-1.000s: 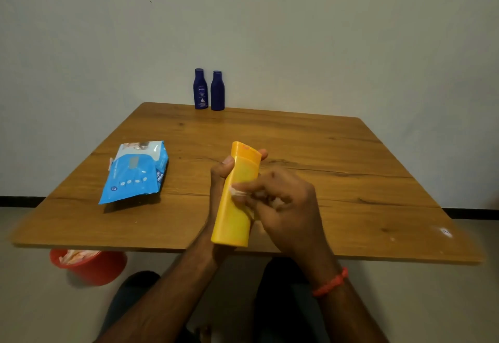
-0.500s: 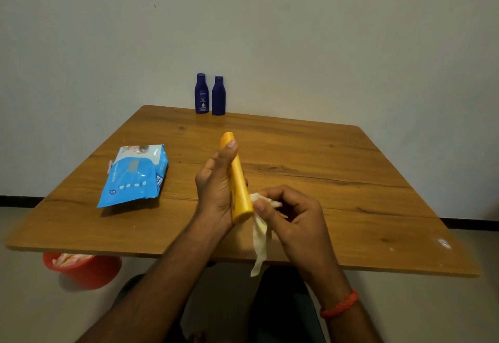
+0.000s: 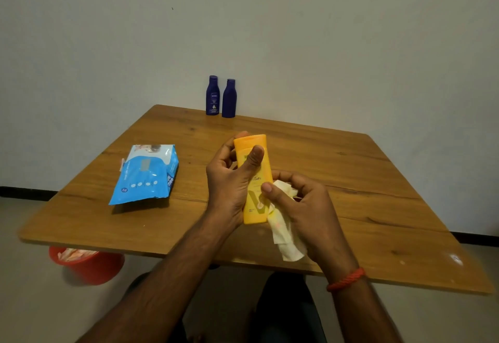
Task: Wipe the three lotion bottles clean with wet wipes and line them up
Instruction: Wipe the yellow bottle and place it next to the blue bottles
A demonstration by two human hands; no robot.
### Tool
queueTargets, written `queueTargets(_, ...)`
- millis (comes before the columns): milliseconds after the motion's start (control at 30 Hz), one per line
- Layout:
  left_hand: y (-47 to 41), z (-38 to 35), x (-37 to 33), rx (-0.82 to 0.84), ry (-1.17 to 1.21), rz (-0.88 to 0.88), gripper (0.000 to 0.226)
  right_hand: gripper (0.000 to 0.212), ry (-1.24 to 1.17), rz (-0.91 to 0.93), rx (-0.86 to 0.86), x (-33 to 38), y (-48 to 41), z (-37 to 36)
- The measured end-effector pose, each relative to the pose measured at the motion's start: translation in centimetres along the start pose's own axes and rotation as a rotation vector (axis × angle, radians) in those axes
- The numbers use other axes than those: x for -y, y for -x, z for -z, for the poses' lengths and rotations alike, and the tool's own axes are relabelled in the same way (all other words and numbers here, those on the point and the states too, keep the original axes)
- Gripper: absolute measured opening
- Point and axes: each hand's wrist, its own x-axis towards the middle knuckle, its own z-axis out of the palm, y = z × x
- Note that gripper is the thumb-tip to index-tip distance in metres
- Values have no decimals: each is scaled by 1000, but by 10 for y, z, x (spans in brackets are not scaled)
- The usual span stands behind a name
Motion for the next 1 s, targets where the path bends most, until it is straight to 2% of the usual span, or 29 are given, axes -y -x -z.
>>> queueTargets(133, -3, 1, -3, 76, 20, 34, 55, 15, 242, 14, -2, -2, -11, 4)
queueTargets(200, -6, 2, -3, 103, 24, 74, 46, 12, 291, -14, 20, -2, -18, 6)
queueTargets(300, -11, 5, 0, 126, 30, 121, 47, 11, 354, -2, -2, -4, -27, 7)
queueTargets(500, -22, 8, 7, 158, -51, 139, 33, 19, 330, -37, -81, -15, -51, 4)
queueTargets(667, -37, 14, 20, 149, -97, 129, 17, 16, 375, -10, -114, -19, -72, 2)
queueTargets(1000, -103, 0, 19, 125, -170, 83, 28, 25, 394, -20, -73, -17, -143, -1)
